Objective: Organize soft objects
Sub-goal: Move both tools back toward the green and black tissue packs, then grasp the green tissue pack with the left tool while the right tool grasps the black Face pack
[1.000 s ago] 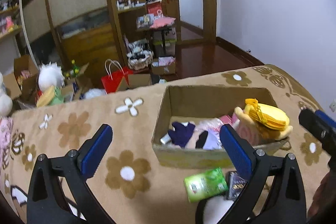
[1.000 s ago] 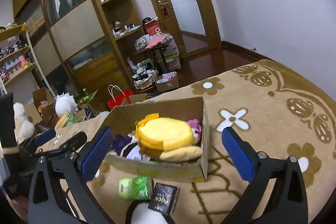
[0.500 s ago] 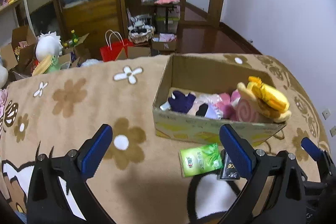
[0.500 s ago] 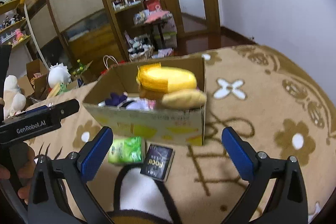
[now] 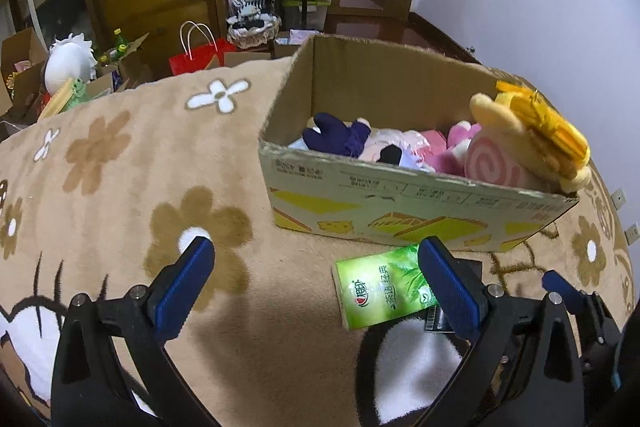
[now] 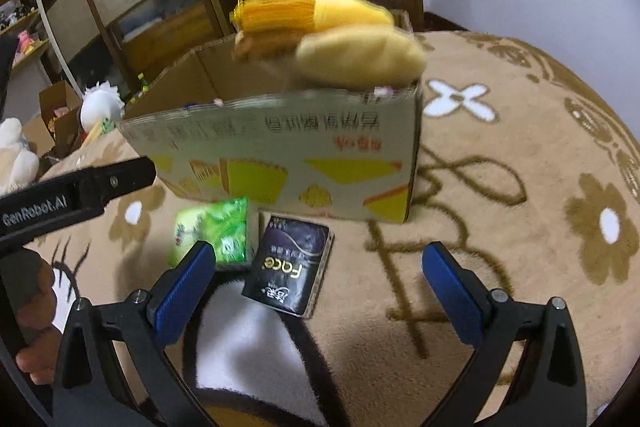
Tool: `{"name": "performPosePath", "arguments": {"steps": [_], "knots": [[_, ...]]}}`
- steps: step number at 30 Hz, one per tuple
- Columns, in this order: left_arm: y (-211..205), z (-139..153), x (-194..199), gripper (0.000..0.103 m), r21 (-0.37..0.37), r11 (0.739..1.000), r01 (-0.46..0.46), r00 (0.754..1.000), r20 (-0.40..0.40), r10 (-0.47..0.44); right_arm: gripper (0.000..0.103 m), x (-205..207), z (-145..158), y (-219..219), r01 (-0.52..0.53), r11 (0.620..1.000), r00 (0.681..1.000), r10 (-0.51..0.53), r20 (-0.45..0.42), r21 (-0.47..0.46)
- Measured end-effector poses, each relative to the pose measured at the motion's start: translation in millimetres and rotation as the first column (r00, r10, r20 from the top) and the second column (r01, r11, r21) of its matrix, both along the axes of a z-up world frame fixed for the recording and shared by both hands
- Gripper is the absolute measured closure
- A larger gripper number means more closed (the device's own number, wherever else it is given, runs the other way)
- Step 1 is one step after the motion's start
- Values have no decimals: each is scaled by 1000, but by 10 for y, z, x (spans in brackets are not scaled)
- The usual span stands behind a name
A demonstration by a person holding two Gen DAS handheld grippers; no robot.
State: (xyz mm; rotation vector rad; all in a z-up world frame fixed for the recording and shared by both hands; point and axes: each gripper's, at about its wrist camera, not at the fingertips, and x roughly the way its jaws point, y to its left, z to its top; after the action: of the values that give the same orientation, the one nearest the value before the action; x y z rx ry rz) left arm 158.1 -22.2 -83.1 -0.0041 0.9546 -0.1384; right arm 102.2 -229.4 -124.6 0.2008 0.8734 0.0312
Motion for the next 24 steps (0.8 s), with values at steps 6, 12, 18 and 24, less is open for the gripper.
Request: {"name": "performPosePath", "arguments": {"steps": [6,12,18,24], "knots": [[-76,-204,71,2,-4,1000,16,999,-41,-16,0,69,-189,26,-13,1000,999,13,-31,-1],[-126,-344,110,2,-15,1000,26,998,-61,-26,0,128,-366,-6,-9,1000,998,9,-62,-1],[-180,-431,126,2,-15,999,45,996,-76,-46,0,154,-456,-20,-13,1000,998,13,-61,-3],[-233,-442,132,2,-27,997,74,995,-71,-76,0,173,-464,16,-21,1000,998,21,-53,-11]]}}
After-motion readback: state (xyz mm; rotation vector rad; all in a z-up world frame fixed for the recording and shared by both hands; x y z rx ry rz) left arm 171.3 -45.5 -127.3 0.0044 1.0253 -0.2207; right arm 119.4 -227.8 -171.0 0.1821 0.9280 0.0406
